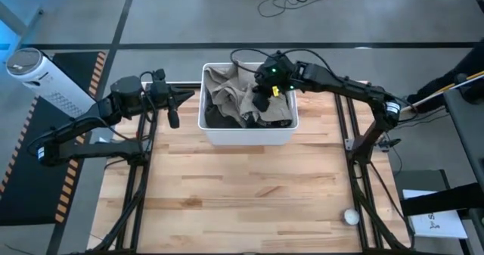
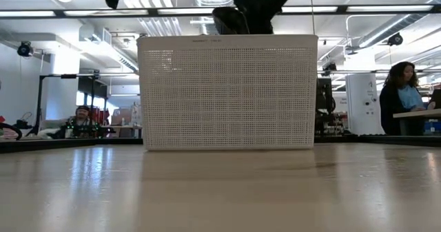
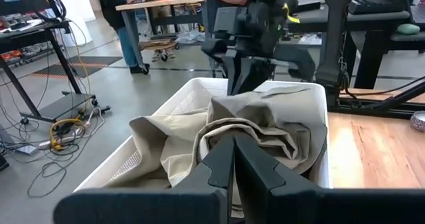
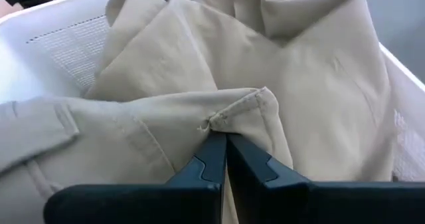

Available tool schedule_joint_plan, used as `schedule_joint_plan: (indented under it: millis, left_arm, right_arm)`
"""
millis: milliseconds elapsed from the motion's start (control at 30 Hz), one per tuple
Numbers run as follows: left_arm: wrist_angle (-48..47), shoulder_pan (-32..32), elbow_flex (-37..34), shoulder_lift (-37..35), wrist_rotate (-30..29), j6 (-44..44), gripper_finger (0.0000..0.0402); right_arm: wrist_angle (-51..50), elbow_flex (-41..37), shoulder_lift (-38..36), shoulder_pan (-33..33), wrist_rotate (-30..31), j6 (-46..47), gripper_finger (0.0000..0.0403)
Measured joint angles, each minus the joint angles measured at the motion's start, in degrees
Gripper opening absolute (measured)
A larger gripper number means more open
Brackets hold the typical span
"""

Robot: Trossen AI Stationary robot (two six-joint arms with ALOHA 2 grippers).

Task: Sort clothes
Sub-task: Put the brown pants into the white bin

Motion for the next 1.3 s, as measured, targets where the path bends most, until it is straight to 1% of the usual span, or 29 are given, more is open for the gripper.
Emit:
schedule_joint_plan:
  millis: [233,333,533,733,833,1033,1200,1300]
  left_arm:
    - [-0.02,0.02,0.0,0.02,0.02,0.0,0.0]
    - [-0.02,0.02,0.0,0.02,0.0,-0.02,0.0]
    - [-0.07,0.02,0.0,0.02,0.02,-0.02,0.0]
    - [-0.2,0.02,-0.17,0.21,0.02,-0.02,0.0]
    - [-0.24,0.02,-0.57,0.51,0.02,-0.04,0.0]
    - [1.02,0.02,-0.81,2.1,0.02,-0.28,0.0]
    - [2.27,-0.08,-0.81,2.97,0.04,0.48,0.0]
    - [3.51,-0.3,-1.01,2.66,0.57,1.13,0.0]
  right_arm:
    - [7.29,-0.24,4.07,0.72,-0.77,-4.09,0.0]
    - [9.77,-0.18,6.5,0.65,-3.01,-3.89,0.0]
    - [7.79,0.0,12.36,0.16,-3.9,-3.68,0.0]
    - [4.18,0.34,17.58,-1.39,-8.96,-3.0,0.0]
    - [4.02,0.42,18.75,-1.79,-10.15,-3.06,0.0]
    - [4.18,0.09,17.16,-2.03,-10.42,-3.68,0.0]
    - [3.66,-0.15,12.13,-1.52,-9.91,-5.97,0.0]
    - [4.04,-0.35,8.61,-0.29,-7.92,-9.42,0.0]
